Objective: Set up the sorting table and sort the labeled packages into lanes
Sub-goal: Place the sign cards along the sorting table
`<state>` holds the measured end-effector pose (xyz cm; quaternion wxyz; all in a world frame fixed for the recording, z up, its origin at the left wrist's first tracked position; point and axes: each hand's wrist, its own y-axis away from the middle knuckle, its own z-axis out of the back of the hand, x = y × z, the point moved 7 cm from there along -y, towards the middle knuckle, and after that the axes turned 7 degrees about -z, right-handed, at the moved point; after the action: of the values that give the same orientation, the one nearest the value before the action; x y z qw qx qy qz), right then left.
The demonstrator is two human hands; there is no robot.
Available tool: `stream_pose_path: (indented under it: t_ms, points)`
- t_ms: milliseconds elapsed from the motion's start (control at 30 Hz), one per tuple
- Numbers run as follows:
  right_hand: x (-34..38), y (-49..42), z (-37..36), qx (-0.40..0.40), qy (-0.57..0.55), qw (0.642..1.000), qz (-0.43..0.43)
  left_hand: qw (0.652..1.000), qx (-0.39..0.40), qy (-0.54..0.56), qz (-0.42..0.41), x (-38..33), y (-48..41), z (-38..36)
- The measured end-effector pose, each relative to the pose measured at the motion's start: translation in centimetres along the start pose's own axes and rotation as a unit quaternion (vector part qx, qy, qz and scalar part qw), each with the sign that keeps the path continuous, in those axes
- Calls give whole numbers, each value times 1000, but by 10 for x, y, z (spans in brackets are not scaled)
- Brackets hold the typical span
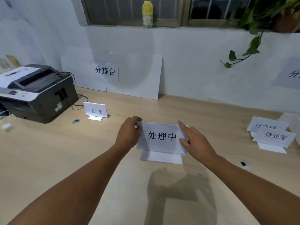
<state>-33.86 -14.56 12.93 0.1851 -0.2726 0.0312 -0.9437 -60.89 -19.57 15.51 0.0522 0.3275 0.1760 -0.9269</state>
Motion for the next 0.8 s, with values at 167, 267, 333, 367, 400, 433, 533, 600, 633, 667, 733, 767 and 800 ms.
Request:
stream_pose_path:
  t_ms: [167,267,333,367,400,433,533,600,633,667,733,767,800]
  points:
    - [14,-45,-39,24,-16,1000,4,1000,-14,-3,26,48,-33,1]
    - [10,-67,-58,21,-28,999,7,1000,-13,2,27,64,-51,0]
    - [7,-83,-79,14,-32,999,-9,1000,-4,2,23,81,-69,-4]
    - [6,-91,-89,13,-34,999,-19,1000,0,3,22,91,-79,-6]
    - [5,-100,-100,15,-34,999,-28,1000,3,2,20,103,-90,-10]
    - [4,-110,-109,19,-31,999,-35,1000,6,1,18,115,-102,-14]
    - [0,-144,-136,22,-18,998,-61,1000,12,10,11,151,-138,-33]
    - [-5,-166,-153,16,-22,996,-91,999,19,26,7,172,-163,-49]
    - [-8,-177,-162,15,-21,994,-103,999,21,33,9,183,-175,-58]
    - [-11,-190,-172,16,-21,993,-116,999,24,38,12,193,-187,-67]
    - [-18,-217,-190,20,-20,989,-147,998,34,46,15,214,-209,-85]
    - [-22,-230,-200,21,-18,987,-158,998,38,50,16,225,-220,-94]
    - [-26,-243,-210,23,-15,986,-166,998,42,53,18,235,-231,-102]
